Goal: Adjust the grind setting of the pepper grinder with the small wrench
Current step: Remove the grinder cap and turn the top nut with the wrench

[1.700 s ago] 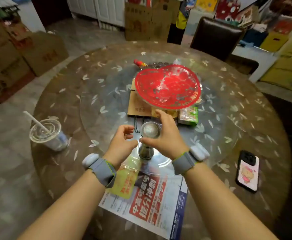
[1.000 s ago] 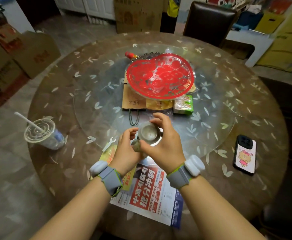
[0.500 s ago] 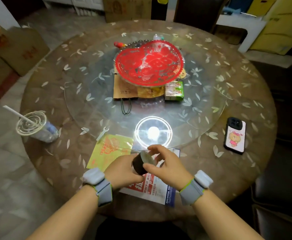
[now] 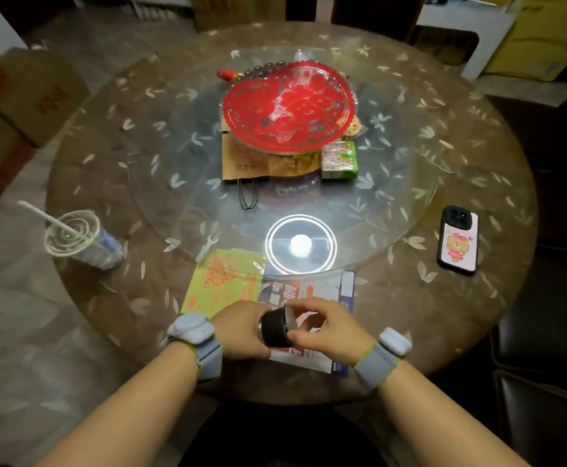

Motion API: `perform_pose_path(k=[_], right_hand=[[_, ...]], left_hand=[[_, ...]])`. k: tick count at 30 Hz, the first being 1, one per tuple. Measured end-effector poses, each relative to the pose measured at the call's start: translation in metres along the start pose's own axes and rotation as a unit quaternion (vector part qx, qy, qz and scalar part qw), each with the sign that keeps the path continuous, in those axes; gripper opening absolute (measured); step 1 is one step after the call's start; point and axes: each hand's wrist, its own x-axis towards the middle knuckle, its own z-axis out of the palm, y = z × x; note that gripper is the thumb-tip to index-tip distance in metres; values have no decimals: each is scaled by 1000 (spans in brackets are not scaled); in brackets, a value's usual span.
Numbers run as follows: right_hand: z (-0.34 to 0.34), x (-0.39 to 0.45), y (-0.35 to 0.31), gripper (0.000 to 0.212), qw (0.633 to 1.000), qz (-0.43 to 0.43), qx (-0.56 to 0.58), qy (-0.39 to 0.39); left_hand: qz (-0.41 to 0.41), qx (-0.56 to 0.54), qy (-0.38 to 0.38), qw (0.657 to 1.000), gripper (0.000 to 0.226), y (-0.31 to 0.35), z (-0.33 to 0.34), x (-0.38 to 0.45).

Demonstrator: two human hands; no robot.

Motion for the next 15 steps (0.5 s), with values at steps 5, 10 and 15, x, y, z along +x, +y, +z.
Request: perform_pose_path(k=[5, 10, 15], right_hand=[[14, 7, -10, 46, 992, 13, 126, 6], [23, 19, -25, 31, 975, 15, 203, 90], [22, 34, -27, 44, 990, -3, -64, 126]], left_hand=[[3, -28, 12, 1000, 27, -23, -15, -10], [-18, -62, 67, 996, 27, -39, -25, -10], [-27, -79, 101, 991, 33, -48, -33, -7]])
